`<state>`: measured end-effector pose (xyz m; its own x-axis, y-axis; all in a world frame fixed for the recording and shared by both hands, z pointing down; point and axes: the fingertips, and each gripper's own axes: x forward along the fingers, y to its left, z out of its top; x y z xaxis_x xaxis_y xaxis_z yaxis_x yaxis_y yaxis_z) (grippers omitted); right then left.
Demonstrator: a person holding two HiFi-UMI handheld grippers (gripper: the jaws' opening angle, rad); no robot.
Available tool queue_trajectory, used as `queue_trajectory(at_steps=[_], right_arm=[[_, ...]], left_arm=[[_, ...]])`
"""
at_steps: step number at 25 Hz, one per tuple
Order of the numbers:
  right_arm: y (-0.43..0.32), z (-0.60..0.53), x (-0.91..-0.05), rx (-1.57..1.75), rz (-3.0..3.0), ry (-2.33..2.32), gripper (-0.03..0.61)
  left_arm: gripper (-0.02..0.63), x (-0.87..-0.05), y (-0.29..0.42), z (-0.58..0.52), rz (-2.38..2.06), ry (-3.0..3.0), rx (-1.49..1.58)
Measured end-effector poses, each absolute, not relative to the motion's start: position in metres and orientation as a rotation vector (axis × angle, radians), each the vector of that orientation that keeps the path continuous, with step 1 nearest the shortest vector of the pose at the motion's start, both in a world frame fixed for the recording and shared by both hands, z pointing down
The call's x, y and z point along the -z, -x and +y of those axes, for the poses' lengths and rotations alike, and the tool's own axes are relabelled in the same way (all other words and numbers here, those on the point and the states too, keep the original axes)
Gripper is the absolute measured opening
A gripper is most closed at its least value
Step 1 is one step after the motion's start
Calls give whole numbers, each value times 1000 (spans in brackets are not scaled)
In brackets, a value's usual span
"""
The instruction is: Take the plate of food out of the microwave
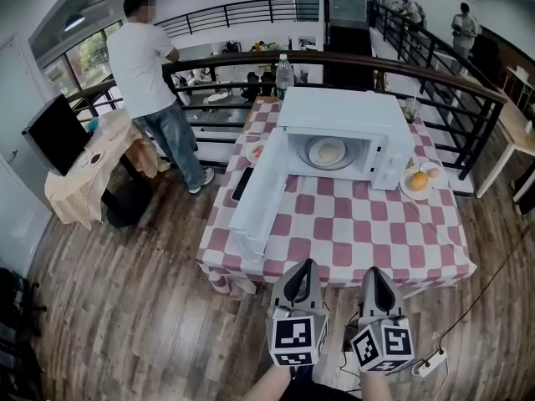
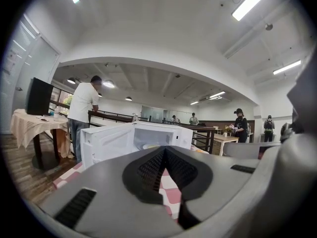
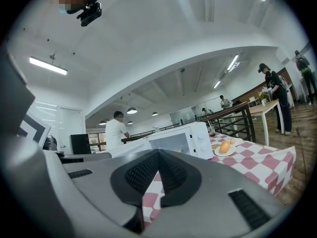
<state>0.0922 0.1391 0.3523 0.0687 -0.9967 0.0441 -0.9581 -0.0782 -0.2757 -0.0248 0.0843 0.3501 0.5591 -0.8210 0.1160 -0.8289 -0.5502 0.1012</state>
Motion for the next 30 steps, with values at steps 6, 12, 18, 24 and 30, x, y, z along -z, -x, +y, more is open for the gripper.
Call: queue_trajectory(at_steps=[6,12,18,24,30], right_arm=[[-105,101,-351,343,1986,2181,-9],[-115,59,-350,343,1983,2188,-9],[-125,16,-349,356,1977,2196,-9],[-131,-29,-347,346,1971,2198,-9],[-133,-59,-349,335,1970,2185,-9]], left_arm=[[9,-349,12,48,-1386,-2656,-89],[8,-346,3,4,-1379,-2648,-91],[9,-346,-6,-40,-1369,-2643,-95],[8,-346,-15,-83,-1363,-2648,-84],[8,-347,-19,-112,-1369,-2658,-84]])
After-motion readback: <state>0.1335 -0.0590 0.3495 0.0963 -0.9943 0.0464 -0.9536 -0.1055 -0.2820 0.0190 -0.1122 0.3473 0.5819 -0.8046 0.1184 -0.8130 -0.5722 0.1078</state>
